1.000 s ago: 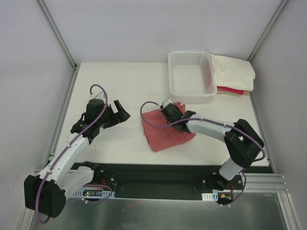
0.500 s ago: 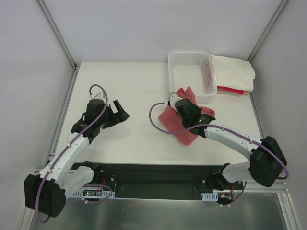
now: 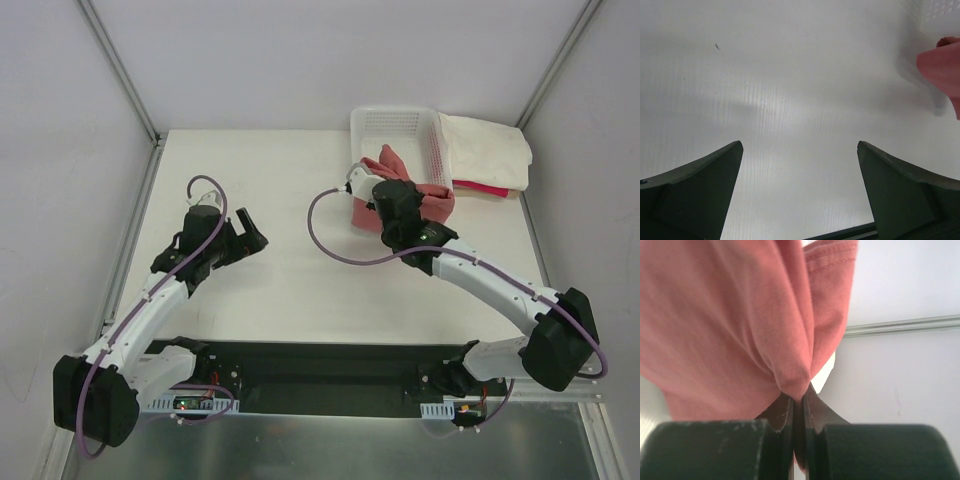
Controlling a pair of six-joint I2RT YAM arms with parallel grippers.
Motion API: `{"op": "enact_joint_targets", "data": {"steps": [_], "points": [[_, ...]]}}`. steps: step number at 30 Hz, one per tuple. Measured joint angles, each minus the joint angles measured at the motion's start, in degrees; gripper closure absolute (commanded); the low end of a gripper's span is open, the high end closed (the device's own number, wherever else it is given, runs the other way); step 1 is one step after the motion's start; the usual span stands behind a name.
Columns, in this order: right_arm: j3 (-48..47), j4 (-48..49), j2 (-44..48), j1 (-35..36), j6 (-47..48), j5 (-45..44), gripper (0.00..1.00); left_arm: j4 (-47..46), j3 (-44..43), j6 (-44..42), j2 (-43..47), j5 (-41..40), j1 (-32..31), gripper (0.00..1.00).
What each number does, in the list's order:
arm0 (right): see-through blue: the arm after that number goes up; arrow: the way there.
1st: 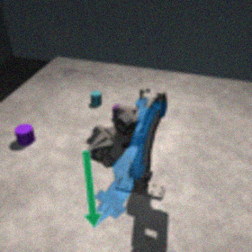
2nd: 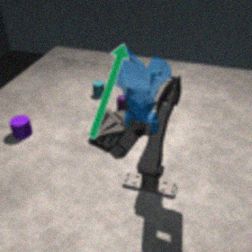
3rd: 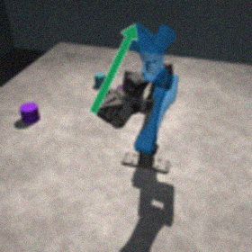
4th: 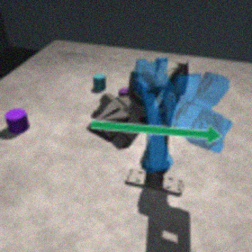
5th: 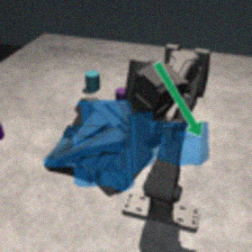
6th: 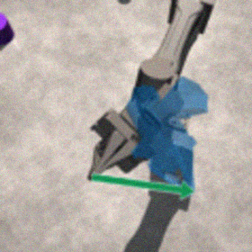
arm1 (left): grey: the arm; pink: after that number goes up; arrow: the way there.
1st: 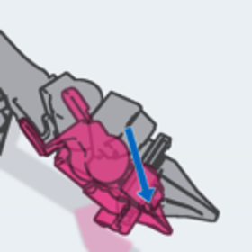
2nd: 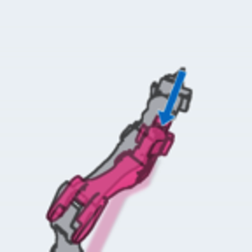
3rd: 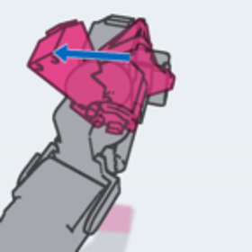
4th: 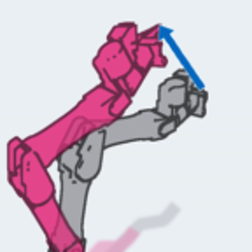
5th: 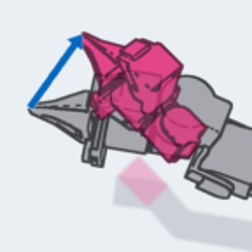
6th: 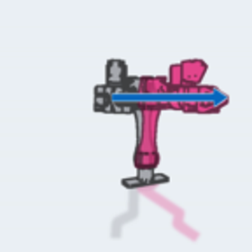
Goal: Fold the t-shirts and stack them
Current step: Put the neatly folded tshirt into the corner of the board with the right arm
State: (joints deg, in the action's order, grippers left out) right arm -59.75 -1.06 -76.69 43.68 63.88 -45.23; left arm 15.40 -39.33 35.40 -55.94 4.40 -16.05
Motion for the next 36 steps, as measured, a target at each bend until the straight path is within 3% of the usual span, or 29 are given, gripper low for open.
{"op": "enact_joint_targets", "data": {"steps": [10, 19, 36], "points": [[-9.64, -3.56, 0.63, -0.48, -1.27, -0.15, 0.99, -0.02, -1.62, 0.02, -1.44, -0.7, 0.0, 0.01], [-28.2, -11.96, -2.38, -8.15, -9.86, 0.72, 0.99, 0.02, -2.93, 0.0, -2.91, -1.09, 0.0, 0.01], [-56.43, -17.57, -27.63, -19.69, -19.71, -6.16, 0.99, 0.02, -6.93, -0.35, -8.46, -1.99, 0.0, 0.01]]}}
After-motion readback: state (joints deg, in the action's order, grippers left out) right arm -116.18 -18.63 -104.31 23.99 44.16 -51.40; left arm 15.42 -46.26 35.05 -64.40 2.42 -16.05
